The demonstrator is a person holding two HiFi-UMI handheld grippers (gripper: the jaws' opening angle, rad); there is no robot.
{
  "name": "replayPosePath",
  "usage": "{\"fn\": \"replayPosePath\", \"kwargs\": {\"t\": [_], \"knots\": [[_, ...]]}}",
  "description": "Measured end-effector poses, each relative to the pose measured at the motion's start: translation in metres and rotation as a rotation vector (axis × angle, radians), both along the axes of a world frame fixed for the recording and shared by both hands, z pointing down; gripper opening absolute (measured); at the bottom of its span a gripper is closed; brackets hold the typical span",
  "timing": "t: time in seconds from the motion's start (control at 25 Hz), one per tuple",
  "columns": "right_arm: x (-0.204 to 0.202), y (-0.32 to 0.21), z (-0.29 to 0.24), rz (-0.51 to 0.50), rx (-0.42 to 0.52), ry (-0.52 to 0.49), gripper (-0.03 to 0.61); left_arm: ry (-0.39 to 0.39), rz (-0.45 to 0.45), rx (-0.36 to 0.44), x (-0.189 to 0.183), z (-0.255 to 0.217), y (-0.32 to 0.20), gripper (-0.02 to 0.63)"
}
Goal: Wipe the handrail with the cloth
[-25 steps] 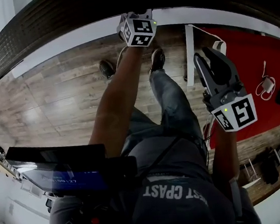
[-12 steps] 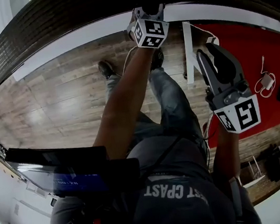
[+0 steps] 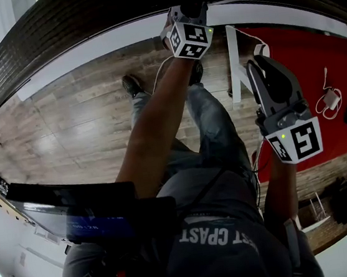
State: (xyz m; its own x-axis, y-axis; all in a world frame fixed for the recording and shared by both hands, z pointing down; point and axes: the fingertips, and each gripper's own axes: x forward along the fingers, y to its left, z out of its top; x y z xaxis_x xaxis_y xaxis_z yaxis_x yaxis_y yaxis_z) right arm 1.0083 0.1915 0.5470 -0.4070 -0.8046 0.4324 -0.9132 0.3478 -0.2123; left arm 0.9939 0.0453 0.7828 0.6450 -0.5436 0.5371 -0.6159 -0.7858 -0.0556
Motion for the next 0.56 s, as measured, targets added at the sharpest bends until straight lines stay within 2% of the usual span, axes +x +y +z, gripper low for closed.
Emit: {"fn": "replayPosePath", "kwargs": {"t": [0.56], "knots": [[0.017, 0.005, 0.000, 0.027, -0.010, -0.008, 0.057, 0.000, 0.016, -0.011, 0.018, -0.002, 0.002, 0.074]]}}
